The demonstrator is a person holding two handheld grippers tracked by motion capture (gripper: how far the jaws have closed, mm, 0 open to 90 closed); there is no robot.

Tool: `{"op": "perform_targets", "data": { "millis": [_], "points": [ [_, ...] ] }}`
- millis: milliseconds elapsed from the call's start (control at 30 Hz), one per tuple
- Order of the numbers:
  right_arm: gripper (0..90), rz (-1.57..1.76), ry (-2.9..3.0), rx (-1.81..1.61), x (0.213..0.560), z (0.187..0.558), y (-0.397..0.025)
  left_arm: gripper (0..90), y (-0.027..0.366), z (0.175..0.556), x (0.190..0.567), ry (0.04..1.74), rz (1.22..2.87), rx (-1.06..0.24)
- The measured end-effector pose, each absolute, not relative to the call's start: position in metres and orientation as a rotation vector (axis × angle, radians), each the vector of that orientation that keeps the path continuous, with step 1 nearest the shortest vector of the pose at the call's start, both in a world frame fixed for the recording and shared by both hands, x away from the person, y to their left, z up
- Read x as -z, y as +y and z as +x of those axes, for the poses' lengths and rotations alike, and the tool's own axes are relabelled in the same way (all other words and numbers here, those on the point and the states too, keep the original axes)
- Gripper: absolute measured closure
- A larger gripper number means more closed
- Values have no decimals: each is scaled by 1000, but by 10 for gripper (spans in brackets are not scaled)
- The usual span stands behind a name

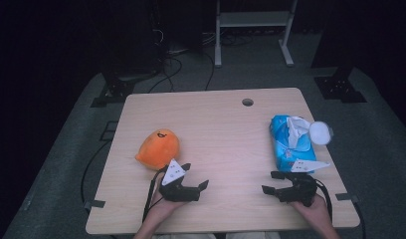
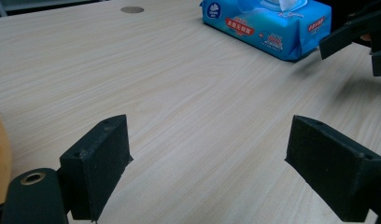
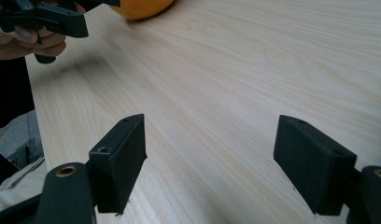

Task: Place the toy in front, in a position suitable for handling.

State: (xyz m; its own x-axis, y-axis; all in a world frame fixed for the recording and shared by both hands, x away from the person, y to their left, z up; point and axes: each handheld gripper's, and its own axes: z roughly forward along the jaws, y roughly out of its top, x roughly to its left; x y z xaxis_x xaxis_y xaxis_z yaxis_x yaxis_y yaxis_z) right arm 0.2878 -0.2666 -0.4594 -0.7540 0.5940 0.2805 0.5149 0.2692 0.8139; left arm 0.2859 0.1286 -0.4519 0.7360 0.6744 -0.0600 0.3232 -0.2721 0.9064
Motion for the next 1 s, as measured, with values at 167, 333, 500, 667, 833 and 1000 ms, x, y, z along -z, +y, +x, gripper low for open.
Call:
{"op": "perform_targets", "data": {
  "millis": [167,333,500,667,833,1000],
  "points": [
    [241,1079,2448,-1515,462,290,-268,136,137,293,447,802,1841,-425],
    [241,1090,2453,-1516,464,292,-268,136,146,294,438,814,1803,-457],
    [241,1085,2449,-1512,463,291,-266,137,155,295,429,819,1762,-488],
    [241,1083,2456,-1501,463,291,-265,142,170,296,418,846,1685,-540],
    [241,1069,2463,-1499,463,290,-261,142,182,295,409,857,1637,-583],
    [241,1061,2463,-1496,461,288,-261,142,192,297,404,873,1602,-607]
  ]
}}
